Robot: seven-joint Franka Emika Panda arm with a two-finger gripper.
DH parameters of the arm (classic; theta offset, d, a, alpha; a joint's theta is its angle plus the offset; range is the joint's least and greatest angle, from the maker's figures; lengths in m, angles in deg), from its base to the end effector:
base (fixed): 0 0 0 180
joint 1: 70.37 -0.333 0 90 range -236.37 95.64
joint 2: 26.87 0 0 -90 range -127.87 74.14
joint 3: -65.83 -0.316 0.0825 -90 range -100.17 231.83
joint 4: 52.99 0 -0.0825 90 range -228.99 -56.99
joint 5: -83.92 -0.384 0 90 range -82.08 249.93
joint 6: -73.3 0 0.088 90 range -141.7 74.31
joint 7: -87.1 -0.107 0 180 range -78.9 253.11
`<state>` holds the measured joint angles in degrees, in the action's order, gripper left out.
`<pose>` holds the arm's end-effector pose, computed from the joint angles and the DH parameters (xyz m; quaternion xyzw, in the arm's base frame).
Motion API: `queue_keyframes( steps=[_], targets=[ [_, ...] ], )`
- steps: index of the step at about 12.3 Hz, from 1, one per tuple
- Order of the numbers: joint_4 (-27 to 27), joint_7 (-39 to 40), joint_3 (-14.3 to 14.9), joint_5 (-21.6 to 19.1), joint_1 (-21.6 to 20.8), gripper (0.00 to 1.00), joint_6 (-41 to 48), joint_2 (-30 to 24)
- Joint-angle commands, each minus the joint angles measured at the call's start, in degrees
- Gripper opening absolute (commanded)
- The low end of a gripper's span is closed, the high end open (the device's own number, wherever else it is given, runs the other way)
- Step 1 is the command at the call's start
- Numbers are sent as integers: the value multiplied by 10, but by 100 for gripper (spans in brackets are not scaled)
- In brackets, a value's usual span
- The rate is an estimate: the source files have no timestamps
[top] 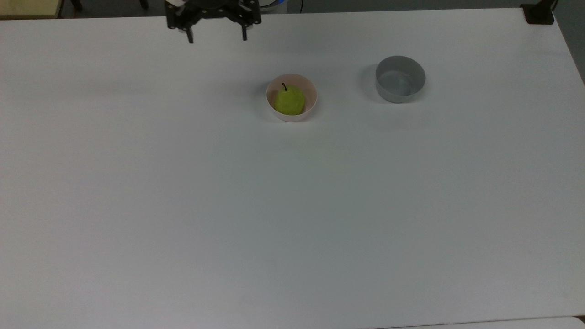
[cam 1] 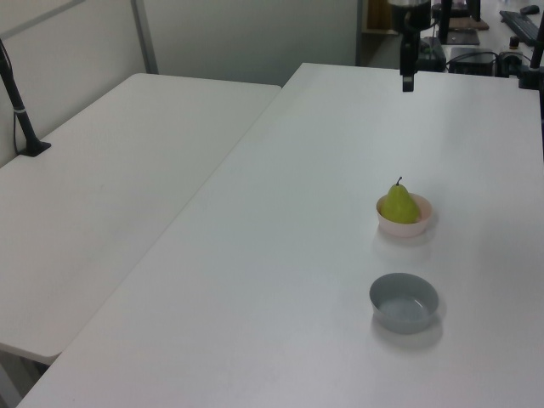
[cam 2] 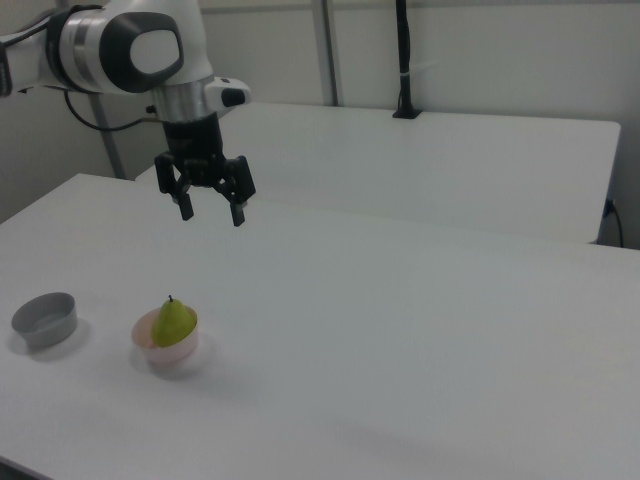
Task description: Place the pear in the bowl
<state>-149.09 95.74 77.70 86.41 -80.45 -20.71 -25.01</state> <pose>0.5644 -0.0204 0.5624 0.9972 0.0619 -0.0362 0.0217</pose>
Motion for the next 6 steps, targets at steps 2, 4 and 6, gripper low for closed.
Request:
queue_keyframes(
  steps=[2,4,6],
  targets=[
    [7,8,-26,-2,48,100,9,-7],
    [32,8,-17,-3,52,100,9,-2],
    [39,7,-16,-7,60,100,10,-1]
  ],
)
